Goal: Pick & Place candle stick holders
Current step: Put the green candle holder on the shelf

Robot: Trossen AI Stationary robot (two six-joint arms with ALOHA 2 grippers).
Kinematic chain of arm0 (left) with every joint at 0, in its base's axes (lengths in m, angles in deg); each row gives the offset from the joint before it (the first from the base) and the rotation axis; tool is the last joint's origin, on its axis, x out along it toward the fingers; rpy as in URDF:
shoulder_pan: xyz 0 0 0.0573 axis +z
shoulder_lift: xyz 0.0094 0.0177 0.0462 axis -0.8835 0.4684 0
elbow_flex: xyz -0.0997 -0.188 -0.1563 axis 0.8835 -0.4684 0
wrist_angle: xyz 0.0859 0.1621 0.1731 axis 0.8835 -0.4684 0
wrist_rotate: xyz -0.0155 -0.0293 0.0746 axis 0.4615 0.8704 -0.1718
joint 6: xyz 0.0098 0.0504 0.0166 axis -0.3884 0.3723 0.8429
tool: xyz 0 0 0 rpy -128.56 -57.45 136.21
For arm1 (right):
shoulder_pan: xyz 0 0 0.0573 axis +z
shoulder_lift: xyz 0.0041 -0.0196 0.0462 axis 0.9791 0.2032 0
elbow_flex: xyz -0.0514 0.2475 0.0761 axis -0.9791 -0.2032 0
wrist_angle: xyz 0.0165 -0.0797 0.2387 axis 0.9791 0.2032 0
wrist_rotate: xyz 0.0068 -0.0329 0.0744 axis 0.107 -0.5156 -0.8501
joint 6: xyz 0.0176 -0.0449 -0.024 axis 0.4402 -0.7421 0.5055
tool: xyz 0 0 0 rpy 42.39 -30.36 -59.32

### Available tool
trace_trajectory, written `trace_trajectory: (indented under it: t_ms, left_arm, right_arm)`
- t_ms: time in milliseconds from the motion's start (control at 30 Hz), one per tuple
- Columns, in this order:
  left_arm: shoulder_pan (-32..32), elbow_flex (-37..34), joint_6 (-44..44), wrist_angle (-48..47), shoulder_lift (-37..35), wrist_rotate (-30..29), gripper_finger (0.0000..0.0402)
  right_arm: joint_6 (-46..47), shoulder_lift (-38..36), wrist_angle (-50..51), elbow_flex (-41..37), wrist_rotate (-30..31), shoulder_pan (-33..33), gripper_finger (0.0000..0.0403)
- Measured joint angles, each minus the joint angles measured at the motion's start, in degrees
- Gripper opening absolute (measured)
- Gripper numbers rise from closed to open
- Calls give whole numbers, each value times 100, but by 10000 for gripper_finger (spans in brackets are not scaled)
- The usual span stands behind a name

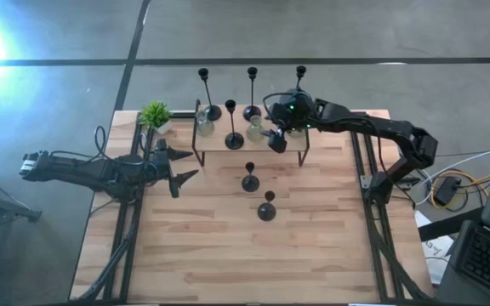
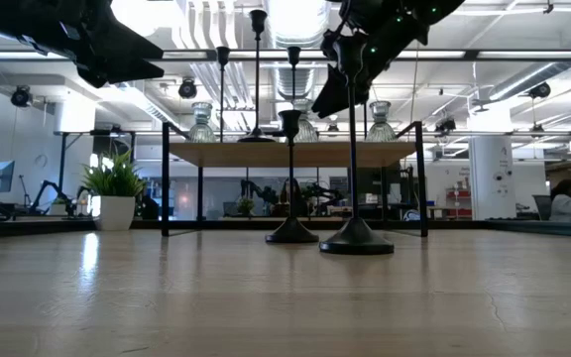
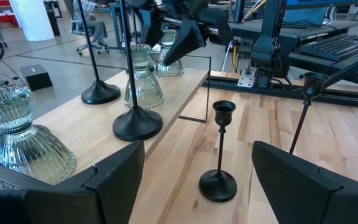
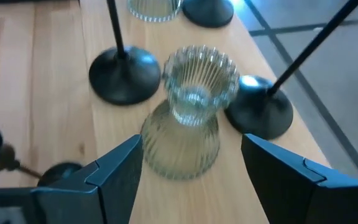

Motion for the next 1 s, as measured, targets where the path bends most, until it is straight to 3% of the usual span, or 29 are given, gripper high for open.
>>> trace_trajectory:
  t_ms: [333,767,1000]
  left_arm:
    - [-2,0,1,-1,0,-2,300]
    - [-2,0,17,0,0,-4,300]
    - [0,0,22,2,0,-7,300]
  right_arm:
    - [114,-26,344,2,-25,7,214]
    - [329,-12,317,2,-26,13,19]
    - [342,-12,185,2,-83,15,8]
